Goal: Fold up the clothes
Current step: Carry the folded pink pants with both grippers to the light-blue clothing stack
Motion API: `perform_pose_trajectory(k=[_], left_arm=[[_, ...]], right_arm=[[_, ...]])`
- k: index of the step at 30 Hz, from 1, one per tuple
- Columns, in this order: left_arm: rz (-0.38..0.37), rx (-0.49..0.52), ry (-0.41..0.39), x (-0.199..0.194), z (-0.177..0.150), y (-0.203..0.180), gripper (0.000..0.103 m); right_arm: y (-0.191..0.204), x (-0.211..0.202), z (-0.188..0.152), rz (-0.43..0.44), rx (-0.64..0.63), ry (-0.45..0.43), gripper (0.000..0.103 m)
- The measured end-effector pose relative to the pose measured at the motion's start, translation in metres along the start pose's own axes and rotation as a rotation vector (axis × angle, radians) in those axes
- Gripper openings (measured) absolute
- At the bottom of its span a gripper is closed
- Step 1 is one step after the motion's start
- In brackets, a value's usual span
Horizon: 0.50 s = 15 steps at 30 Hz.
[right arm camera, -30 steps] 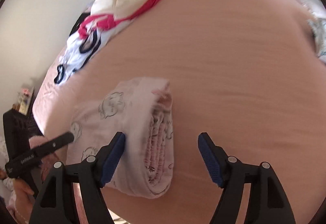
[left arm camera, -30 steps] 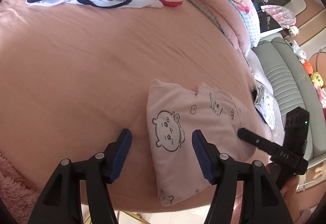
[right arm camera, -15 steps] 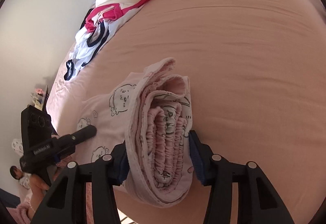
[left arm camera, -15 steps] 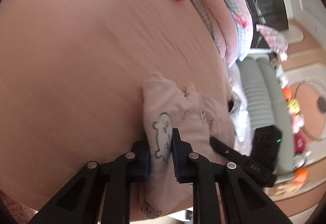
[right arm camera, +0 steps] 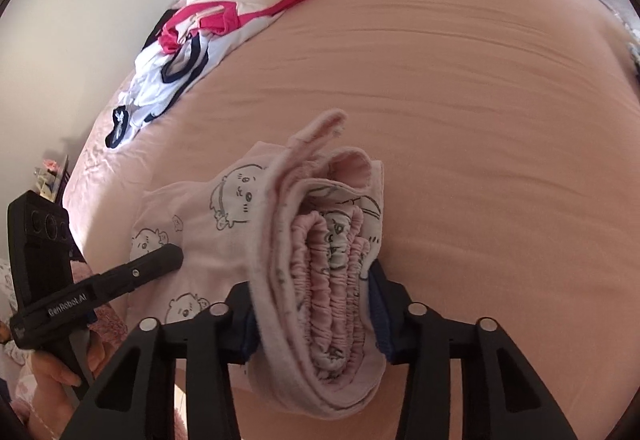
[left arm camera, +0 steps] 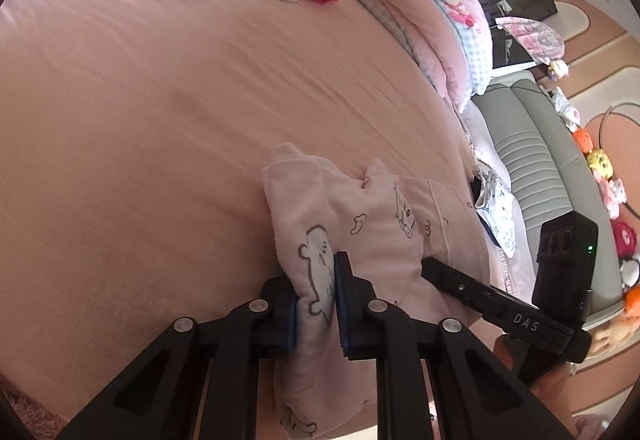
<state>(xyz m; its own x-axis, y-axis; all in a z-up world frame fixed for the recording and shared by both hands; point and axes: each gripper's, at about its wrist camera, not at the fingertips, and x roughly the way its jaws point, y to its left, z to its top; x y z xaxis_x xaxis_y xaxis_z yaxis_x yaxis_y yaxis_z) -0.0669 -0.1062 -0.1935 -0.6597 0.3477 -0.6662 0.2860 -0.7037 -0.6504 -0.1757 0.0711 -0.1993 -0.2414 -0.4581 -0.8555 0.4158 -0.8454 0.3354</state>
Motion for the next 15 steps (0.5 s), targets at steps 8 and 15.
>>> perform_pose_trajectory(k=[8, 15], left_arm=[[-0.070, 0.122, 0.000, -0.029, -0.017, -0.042, 0.012], [-0.166, 0.308, 0.128, 0.022, -0.006, -0.138, 0.012]], right_arm=[[-0.013, -0.056, -0.030, 0.108, 0.140, -0.050, 0.040], [-0.082, -0.122, -0.051, 0.071, 0.272, -0.143, 0.040]])
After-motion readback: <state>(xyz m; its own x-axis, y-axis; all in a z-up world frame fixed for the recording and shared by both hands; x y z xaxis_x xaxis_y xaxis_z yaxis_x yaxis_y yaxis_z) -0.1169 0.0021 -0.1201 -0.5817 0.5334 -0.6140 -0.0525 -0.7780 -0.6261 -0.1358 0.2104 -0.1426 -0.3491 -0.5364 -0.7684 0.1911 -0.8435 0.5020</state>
